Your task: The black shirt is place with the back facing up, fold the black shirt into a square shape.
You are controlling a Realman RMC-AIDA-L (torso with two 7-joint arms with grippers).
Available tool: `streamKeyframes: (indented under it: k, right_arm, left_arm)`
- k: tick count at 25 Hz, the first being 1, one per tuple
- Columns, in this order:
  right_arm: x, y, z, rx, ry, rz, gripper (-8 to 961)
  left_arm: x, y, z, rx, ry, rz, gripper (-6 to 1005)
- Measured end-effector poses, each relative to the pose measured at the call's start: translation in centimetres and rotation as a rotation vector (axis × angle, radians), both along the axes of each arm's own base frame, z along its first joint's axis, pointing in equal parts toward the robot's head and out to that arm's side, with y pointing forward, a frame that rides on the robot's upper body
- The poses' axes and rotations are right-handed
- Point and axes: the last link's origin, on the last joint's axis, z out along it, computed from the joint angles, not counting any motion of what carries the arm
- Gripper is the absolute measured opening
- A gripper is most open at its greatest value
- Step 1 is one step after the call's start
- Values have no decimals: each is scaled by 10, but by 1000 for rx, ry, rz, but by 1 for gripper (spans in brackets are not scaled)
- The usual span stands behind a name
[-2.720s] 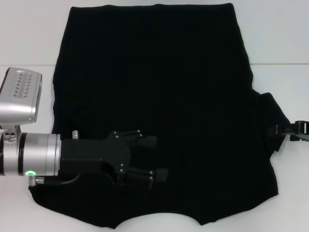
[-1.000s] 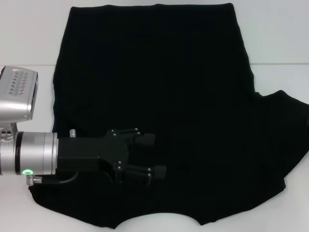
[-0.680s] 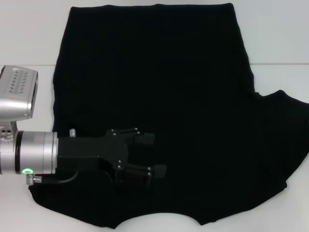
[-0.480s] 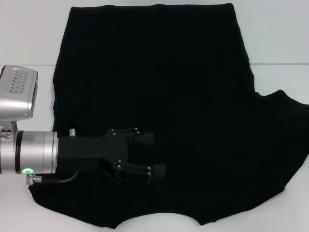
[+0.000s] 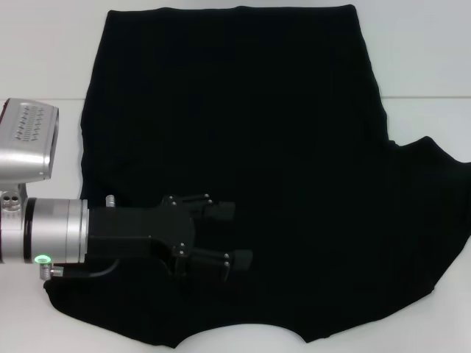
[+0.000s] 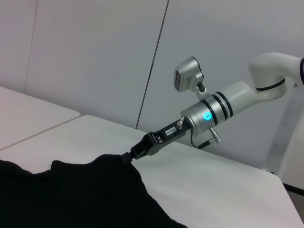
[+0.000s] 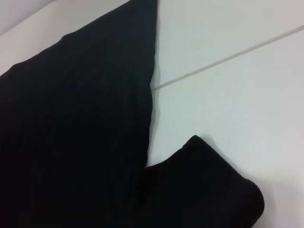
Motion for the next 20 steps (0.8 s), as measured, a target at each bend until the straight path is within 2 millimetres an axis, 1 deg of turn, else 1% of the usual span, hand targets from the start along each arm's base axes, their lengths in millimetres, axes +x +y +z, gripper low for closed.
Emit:
streamKeyframes:
  k: [4, 7, 14, 17, 20]
  right_arm:
    - [-3, 5, -1, 9, -5, 5, 37]
    - [-10, 12, -5, 20, -10, 15, 39]
    - [-37, 31, -20, 6, -19, 87, 45]
    - [-49, 36, -27, -17, -20, 137, 47]
    - [-61, 37, -35, -58, -16, 196, 50]
  left_arm:
    - [0, 0, 0, 1, 1, 0, 931]
    - [0, 1, 0, 2, 3, 0, 931]
    - [-1, 1, 2, 5, 5, 1, 932]
    - [-1, 1, 2, 6, 5, 1, 932]
    - [-1, 1, 2, 6, 5, 1, 931]
